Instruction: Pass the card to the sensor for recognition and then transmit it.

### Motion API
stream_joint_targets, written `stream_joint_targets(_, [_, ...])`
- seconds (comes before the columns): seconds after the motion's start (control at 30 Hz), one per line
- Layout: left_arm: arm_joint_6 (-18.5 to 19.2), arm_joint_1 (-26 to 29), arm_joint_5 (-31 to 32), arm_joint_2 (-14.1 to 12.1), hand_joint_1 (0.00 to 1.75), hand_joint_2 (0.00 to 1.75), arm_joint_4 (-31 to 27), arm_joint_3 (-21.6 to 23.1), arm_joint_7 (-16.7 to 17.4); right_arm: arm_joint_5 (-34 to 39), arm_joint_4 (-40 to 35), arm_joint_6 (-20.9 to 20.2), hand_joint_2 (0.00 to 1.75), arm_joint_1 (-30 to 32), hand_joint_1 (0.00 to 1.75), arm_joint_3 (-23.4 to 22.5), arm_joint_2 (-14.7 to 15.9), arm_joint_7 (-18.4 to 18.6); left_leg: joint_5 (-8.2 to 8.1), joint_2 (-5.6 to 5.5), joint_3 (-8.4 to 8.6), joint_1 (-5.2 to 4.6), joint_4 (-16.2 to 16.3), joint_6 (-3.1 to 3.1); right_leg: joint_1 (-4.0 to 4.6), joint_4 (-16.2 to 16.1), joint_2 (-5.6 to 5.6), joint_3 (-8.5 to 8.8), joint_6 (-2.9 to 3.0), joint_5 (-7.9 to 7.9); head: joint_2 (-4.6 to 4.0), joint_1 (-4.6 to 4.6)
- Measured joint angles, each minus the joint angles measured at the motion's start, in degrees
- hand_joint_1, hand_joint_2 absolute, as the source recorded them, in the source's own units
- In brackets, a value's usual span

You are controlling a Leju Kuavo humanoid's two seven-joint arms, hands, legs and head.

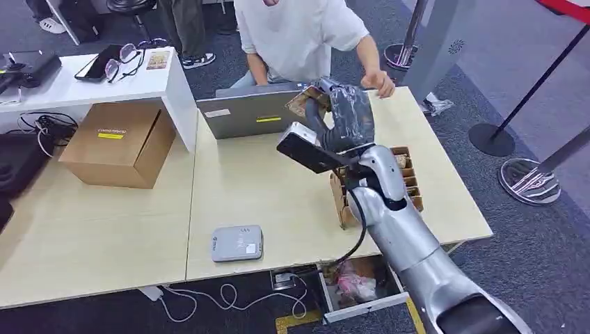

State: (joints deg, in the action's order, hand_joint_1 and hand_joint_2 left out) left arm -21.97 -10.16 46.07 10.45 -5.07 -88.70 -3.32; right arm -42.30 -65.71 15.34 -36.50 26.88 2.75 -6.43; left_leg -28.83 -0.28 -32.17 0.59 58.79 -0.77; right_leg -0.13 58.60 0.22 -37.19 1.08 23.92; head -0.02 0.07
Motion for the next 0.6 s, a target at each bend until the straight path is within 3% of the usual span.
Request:
stream_joint_targets(0.13, [1.0,0.2,-0.7,-0.1,0.00,0.00,0.0,0.0,-0.5,12.1,-4.1,-5.5,1.75,3.6,1.75,0.2,0.2,0.4,-0.01,0.00,-0.01,0.00,0.0,0.01,0.00,0.0,0.00,0.00,0.00,0.00,0.00,0.00])
stream_joint_targets(0.27, [1.6,0.8,-1.2,-0.2,0.00,0.00,0.0,0.0,-0.5,21.2,-6.3,-10.3,1.75,6.1,1.75,1.1,0.9,3.2,-0.01,0.01,0.00,0.00,0.0,0.01,0.00,0.0,0.01,0.00,0.00,0.00,0.00,0.00])
stream_joint_targets(0.6, [1.8,1.2,-1.8,-0.3,0.00,0.00,0.0,0.0,1.3,27.1,-3.7,-13.2,1.75,8.3,1.75,5.3,1.5,8.4,-0.01,0.00,-0.03,0.00,0.0,0.01,0.00,0.0,0.00,0.00,0.00,0.00,0.00,0.00])
